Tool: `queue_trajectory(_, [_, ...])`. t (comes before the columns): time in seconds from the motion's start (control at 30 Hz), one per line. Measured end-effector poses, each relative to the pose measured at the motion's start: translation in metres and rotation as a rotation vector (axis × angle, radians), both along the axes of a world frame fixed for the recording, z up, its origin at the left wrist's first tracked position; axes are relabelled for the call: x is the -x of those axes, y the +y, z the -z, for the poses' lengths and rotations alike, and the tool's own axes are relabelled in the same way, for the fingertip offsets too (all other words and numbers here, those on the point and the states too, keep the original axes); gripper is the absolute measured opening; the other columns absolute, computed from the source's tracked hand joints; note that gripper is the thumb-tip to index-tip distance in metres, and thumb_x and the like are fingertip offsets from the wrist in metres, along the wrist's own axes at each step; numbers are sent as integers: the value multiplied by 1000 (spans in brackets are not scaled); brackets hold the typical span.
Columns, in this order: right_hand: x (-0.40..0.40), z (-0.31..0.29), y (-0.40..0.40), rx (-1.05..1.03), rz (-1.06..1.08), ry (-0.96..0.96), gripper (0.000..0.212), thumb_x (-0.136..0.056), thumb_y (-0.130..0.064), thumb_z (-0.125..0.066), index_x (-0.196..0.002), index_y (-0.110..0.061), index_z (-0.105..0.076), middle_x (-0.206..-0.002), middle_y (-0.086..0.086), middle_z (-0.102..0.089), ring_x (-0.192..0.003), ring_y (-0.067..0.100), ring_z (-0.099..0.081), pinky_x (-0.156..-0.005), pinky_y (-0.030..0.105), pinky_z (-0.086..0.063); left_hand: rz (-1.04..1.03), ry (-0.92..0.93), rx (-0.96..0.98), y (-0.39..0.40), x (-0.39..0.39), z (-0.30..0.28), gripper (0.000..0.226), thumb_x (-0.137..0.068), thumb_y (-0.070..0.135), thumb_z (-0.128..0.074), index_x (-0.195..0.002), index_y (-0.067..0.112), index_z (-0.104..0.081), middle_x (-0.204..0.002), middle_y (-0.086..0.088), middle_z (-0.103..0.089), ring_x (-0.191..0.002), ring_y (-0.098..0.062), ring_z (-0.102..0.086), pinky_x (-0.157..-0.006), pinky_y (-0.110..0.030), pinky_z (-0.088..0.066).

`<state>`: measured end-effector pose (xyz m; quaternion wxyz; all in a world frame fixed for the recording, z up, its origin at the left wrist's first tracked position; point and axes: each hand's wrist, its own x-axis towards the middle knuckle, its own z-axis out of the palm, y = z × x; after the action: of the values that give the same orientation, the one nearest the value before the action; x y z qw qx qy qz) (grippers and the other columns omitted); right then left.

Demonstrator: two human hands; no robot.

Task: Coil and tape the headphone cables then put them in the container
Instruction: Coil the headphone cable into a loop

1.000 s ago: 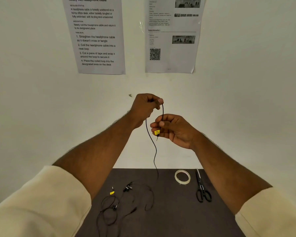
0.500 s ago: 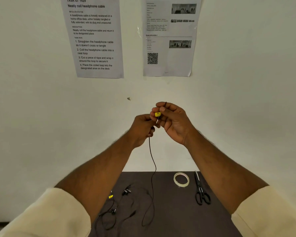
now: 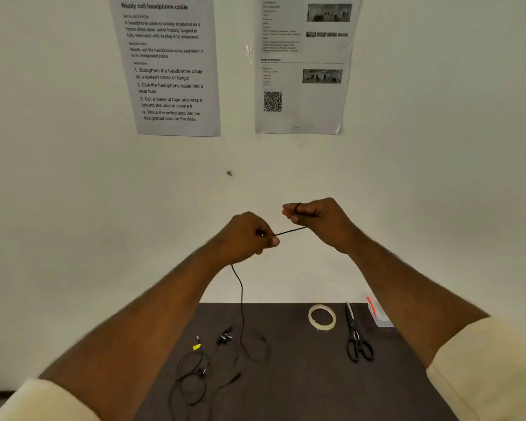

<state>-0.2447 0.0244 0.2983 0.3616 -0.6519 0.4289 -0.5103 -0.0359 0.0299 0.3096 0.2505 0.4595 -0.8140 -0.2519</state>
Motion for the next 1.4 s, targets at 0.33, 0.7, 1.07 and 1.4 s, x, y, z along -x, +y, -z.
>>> queue_trajectory(0.33, [-1, 8, 24, -223, -196, 41, 22, -88, -5, -64, -108, -9, -71, -112, 6, -72, -109, 22, -66, -90, 42, -54, 149, -234, 298, 1, 4, -62, 11, -86, 17, -70, -90, 8, -74, -85, -2, -71, -82, -16, -64, -77, -30, -51])
queue_trajectory(0.7, [-13, -16, 48, -399, -371, -42, 34, -79, -10, -67, -113, -2, -66, -116, 16, -68, -109, 33, -65, -81, 54, -56, 308, -16, 331, -1, 24, -72, 10, -84, 12, -71, -91, 6, -76, -79, 9, -66, -73, 1, -61, -73, -11, -47])
queue_trajectory(1.07, [-29, -51, 63, -219, -376, -467, 25, -80, -6, -61, -103, -5, -71, -106, 14, -72, -96, 29, -70, -75, 55, -57, 214, 760, -247, -6, 29, -8, 35, -86, -16, -45, -80, 10, -68, -66, -3, -59, -60, -15, -51, -58, -27, -42])
queue_trajectory(1.4, [-22, -45, 37, -46, -73, -352, 27, -88, -3, -62, -111, -16, -67, -116, 3, -69, -112, 21, -64, -92, 47, -52, 0, 605, -180, 28, 24, 22, 19, -96, 20, -58, -92, 12, -75, -59, 1, -60, -51, -11, -49, -50, -21, -42])
